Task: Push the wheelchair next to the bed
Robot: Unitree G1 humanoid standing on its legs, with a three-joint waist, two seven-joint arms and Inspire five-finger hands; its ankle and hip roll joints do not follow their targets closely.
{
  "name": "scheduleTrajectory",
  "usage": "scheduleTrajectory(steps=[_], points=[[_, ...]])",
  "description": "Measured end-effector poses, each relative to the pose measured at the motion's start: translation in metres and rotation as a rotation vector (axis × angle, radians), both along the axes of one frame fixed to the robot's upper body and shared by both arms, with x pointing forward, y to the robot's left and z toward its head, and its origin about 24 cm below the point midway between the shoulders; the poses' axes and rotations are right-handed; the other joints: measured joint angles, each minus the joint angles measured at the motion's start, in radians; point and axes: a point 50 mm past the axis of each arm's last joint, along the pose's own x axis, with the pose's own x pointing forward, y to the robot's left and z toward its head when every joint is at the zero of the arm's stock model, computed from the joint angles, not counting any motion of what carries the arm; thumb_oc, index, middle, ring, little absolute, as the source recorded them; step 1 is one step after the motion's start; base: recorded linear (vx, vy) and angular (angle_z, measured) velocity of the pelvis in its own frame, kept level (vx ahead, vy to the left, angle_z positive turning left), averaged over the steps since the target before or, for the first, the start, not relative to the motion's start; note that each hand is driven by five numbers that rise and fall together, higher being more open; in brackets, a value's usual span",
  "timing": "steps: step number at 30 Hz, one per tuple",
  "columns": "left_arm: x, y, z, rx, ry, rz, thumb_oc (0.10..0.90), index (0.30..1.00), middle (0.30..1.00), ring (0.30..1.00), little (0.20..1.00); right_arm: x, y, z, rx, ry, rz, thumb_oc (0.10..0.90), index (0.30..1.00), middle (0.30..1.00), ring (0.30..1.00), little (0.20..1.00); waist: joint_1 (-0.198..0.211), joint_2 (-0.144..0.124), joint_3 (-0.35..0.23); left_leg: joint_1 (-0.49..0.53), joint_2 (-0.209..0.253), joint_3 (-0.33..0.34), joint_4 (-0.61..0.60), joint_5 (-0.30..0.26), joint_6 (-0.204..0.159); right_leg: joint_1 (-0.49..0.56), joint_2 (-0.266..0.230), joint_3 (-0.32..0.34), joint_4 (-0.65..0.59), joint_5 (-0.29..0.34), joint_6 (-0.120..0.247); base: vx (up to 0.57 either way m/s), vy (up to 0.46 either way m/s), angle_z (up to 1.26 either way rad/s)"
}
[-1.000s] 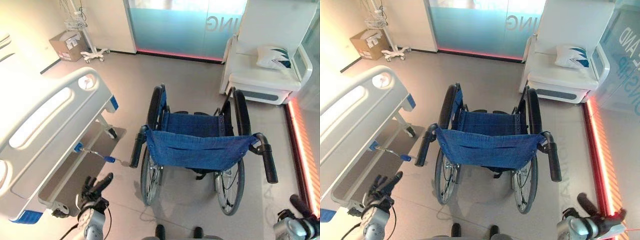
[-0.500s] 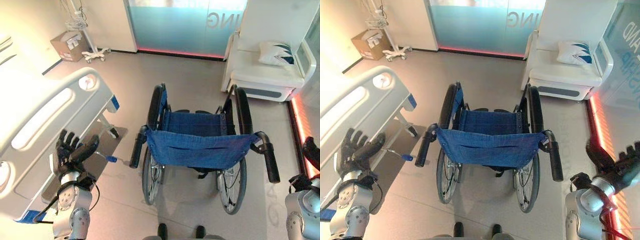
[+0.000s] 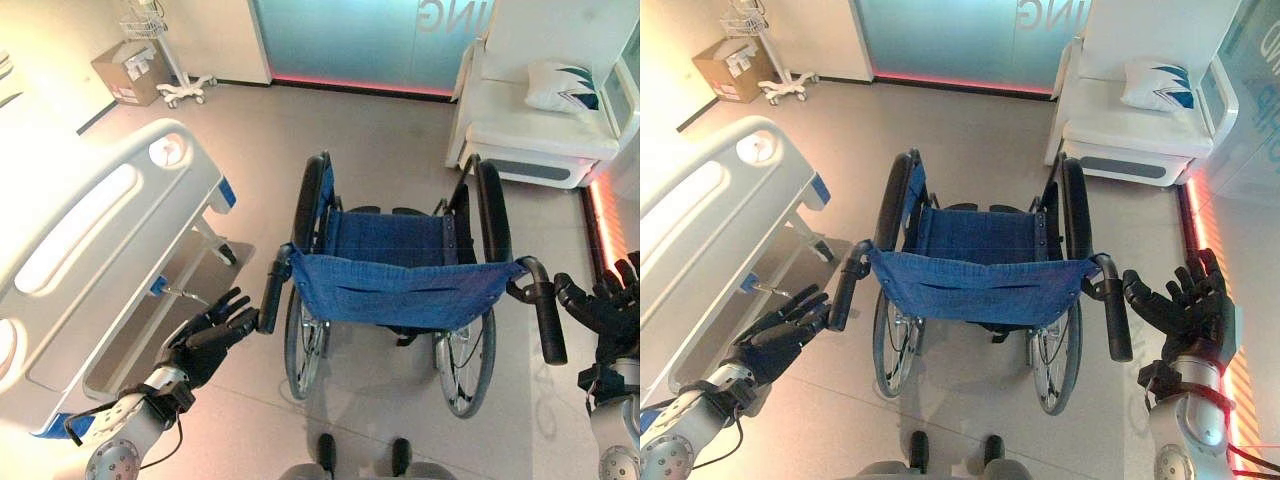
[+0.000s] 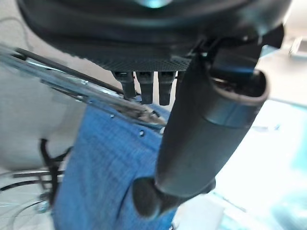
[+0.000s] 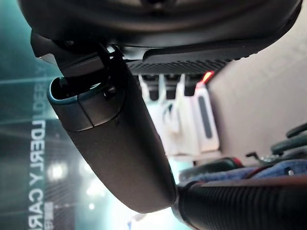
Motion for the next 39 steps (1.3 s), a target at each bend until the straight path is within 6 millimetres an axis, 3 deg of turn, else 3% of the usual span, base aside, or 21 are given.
scheduleTrajectory(steps=[6, 10, 13, 18, 29, 39], points=[[-0.006, 0.004, 0.005, -0.080, 0.032, 0.008, 0.800, 0.900, 0.900, 0.900, 0.900, -0.001, -0.004, 0.019, -0.049, -0.017, 0.039, 0.800, 0.900, 0.900, 0.900, 0.900, -0.002, 0.001, 0.000, -0.002, 0.000, 0.000, 0.000, 0.000, 0.000, -0.001, 0.000, -0.001, 0.000, 0.000, 0.000, -0.01, 0.003, 0.00], [-0.004, -0.008, 0.016, -0.198, -0.021, -0.042, 0.800, 0.900, 0.900, 0.900, 0.900, -0.003, -0.003, 0.023, -0.043, -0.039, 0.042, 0.800, 0.900, 0.900, 0.900, 0.900, 0.006, 0.000, 0.000, -0.001, -0.001, -0.001, 0.000, 0.000, 0.001, -0.001, -0.001, -0.003, 0.000, 0.000, 0.000, 0.00, 0.000, 0.00], [-0.001, -0.028, 0.035, -0.304, -0.099, -0.122, 0.800, 0.900, 0.900, 0.900, 0.900, -0.002, -0.002, 0.023, -0.029, -0.043, 0.052, 0.800, 0.900, 0.900, 0.900, 0.900, 0.012, 0.000, 0.000, -0.004, -0.001, -0.001, 0.000, 0.000, 0.001, -0.001, -0.001, -0.006, 0.000, 0.000, 0.000, 0.00, -0.007, 0.03], [0.003, -0.033, 0.035, -0.328, -0.100, -0.107, 0.800, 0.900, 0.900, 0.900, 0.900, 0.000, 0.001, 0.022, -0.026, -0.042, 0.065, 0.800, 0.900, 0.900, 0.900, 0.900, 0.017, -0.001, -0.001, -0.010, 0.000, 0.000, 0.000, 0.001, 0.001, -0.001, -0.003, -0.019, 0.000, 0.000, 0.000, 0.01, -0.010, 0.07], [0.013, -0.020, 0.058, -0.428, -0.300, 0.017, 0.800, 0.900, 0.900, 0.900, 0.900, 0.002, 0.005, 0.018, -0.014, -0.015, 0.085, 0.800, 0.900, 0.900, 0.900, 0.900, 0.004, -0.007, -0.004, -0.002, 0.000, 0.007, 0.000, 0.004, 0.005, -0.001, -0.004, -0.010, 0.000, 0.000, 0.002, 0.00, 0.001, -0.01], [0.014, -0.017, 0.063, -0.252, -0.289, -0.121, 0.800, 0.900, 0.900, 0.900, 0.900, 0.002, 0.005, 0.018, -0.012, -0.013, 0.086, 0.800, 0.900, 0.900, 0.900, 0.900, -0.001, -0.008, -0.021, -0.008, 0.000, 0.024, 0.001, 0.003, 0.005, -0.011, -0.004, 0.001, 0.000, 0.001, 0.003, -0.01, 0.001, -0.02]])
